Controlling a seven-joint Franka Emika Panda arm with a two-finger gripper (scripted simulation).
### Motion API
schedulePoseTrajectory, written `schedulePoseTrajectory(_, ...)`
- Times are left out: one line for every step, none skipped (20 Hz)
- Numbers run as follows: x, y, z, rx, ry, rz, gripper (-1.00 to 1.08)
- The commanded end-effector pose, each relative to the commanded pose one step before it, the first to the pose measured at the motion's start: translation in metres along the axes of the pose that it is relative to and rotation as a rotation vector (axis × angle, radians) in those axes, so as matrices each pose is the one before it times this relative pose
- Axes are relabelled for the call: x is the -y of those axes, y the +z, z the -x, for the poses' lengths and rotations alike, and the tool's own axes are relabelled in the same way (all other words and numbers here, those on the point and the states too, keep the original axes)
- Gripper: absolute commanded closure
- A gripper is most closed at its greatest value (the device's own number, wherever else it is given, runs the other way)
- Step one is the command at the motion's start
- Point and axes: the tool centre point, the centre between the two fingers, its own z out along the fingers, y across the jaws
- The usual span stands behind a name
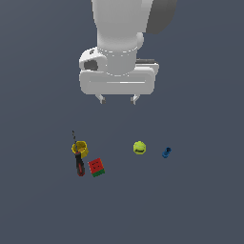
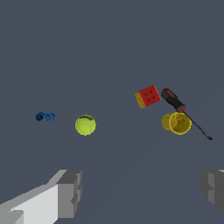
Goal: Pick up a designated object from a clutter of objects.
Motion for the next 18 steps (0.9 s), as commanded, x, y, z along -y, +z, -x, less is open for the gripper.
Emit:
schedulePoseTrajectory(0.00449, 0.00498, -0.00262, 0.00167, -0.00919, 0.00132, -0.92)
schedulePoseTrajectory(0.00276, 0.00292, -0.00181, 0.00029, -0.00593, 0.00102, -0.92)
schedulePoseTrajectory(0.00317, 0.00339, -0.00206, 0.00035, -0.00671, 0.00108, -0.92)
schedulePoseTrajectory(0.00363, 0.0039, -0.0023, 0.00047, -0.00744, 0.00107, -0.92)
schedulePoseTrajectory(0.00413, 0.00442, -0.00254, 0.00057, -0.00826, 0.00106, -0.92)
schedulePoseTrajectory(0.00463, 0.00495, -0.00278, 0.00063, -0.00918, 0.00108, -0.92)
schedulePoseTrajectory(0.00512, 0.00547, -0.00301, 0.00064, -0.01018, 0.00113, -0.92)
schedulePoseTrajectory(0.00566, 0.00601, -0.00323, 0.00065, -0.01125, 0.00114, -0.92)
schedulePoseTrajectory(0.00619, 0.00656, -0.00342, 0.00068, -0.0122, 0.00108, -0.92)
schedulePoseTrajectory(0.00676, 0.00713, -0.0036, 0.00071, -0.01317, 0.00098, -0.92)
schedulePoseTrajectory(0.00731, 0.0077, -0.00375, 0.00073, -0.01412, 0.00085, -0.92)
schedulePoseTrajectory(0.00791, 0.00829, -0.00389, 0.00073, -0.01514, 0.00068, -0.92)
schedulePoseTrajectory(0.0085, 0.00889, -0.004, 0.00074, -0.01611, 0.00046, -0.92)
schedulePoseTrajectory(0.00912, 0.0095, -0.00408, 0.00074, -0.01711, 0.0002, -0.92)
schedulePoseTrajectory(0.00975, 0.01012, -0.00413, 0.00074, -0.01807, -0.00012, -0.92)
schedulePoseTrajectory(0.01018, 0.01054, -0.00407, 0.00071, -0.01865, -0.00048, -0.92)
schedulePoseTrajectory(0.0103, 0.01064, -0.00388, 0.00067, -0.01865, -0.00084, -0.92)
schedulePoseTrajectory(0.01042, 0.01074, -0.00368, 0.00063, -0.01865, -0.00119, -0.92)
